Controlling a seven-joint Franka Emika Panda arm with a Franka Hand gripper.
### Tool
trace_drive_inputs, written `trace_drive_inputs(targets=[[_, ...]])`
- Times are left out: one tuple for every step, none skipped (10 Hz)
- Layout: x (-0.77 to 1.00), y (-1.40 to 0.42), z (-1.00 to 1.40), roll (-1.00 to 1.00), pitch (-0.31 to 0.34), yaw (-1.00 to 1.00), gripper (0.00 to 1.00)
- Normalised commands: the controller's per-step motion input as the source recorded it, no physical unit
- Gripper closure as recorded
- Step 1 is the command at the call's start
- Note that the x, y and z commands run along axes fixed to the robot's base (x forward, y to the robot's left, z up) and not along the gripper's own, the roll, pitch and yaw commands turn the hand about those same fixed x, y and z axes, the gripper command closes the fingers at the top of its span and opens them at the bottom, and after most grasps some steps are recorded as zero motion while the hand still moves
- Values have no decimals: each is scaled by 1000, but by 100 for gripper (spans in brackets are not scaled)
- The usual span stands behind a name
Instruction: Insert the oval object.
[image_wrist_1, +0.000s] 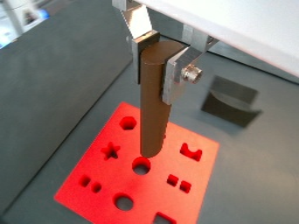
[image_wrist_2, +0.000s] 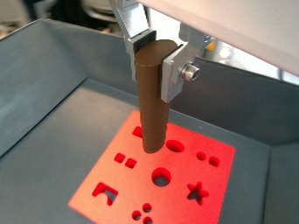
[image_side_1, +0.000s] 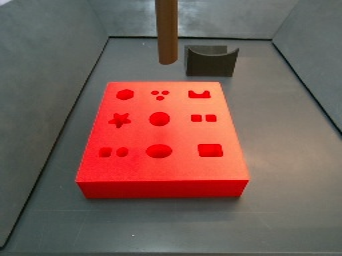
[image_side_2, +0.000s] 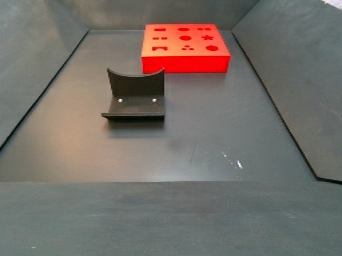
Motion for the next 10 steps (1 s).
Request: trace_drive_inputs(targets=[[-77,-103,-11,151,53,-951,100],[-83,-109,-71,184,114,-869,100],[-146,-100,-91,190,114,-911,100],[-146,-46,-111,181,94,-929,100],[-143,-34,-114,179,94,-934,100],[-143,-20,-111,176,96,-937,100],[-143,-14,-109,174,99,-934,100],[-143,-6,-114,171,107,-926,100],[-143,-3,-114,170,110,-926,100],[-143,-3,-114,170,110,-926,100]])
